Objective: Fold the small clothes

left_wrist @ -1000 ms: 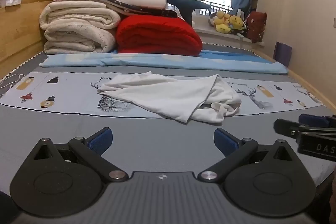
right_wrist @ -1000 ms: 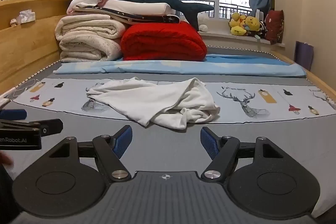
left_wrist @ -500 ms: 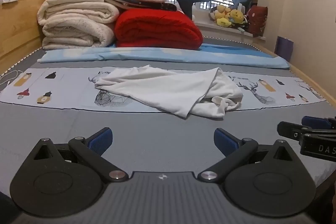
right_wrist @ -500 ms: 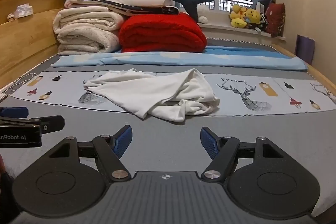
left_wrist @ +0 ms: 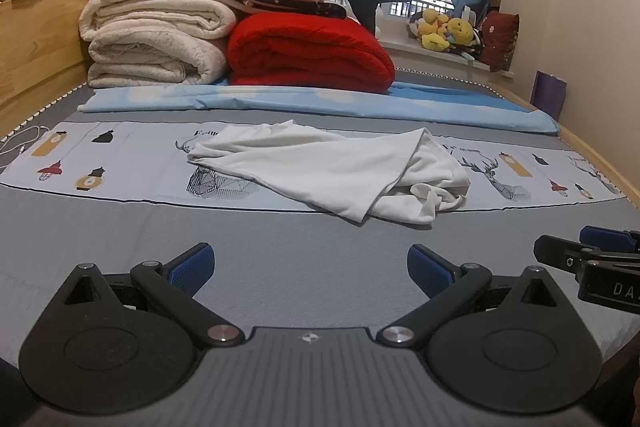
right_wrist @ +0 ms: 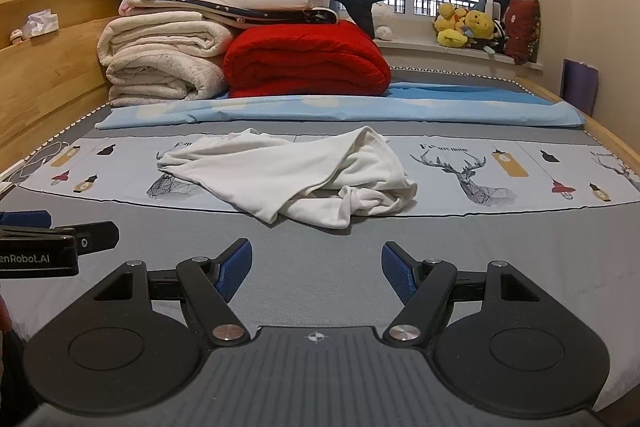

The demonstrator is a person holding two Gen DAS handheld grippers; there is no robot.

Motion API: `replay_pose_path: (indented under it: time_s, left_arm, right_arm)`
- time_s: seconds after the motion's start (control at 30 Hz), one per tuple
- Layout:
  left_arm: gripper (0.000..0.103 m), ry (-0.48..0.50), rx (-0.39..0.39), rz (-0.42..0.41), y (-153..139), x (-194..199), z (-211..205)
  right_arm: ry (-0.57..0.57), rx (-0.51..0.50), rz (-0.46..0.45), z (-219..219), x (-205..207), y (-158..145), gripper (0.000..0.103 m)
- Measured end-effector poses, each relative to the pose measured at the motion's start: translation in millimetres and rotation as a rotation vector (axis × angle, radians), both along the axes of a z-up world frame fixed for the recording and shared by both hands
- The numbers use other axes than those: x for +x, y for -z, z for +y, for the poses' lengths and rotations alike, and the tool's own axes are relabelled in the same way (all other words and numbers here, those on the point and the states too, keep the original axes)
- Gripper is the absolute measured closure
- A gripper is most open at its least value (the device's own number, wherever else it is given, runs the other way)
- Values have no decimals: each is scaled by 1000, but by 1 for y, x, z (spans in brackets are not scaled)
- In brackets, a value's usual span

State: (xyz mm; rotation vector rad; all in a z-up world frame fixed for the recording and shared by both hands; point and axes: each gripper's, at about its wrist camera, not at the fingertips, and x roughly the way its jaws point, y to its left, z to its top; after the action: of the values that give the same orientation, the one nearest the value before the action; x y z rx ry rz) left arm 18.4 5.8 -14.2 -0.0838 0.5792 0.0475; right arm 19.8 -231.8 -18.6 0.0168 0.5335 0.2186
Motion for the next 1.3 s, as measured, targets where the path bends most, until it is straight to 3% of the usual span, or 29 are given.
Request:
replay_pose_path:
  time_s: [1.3]
  left_arm:
    - [0,-13,-9,9,0,1,3]
  right_arm:
    - [-15,-8,6,3,3,1,30]
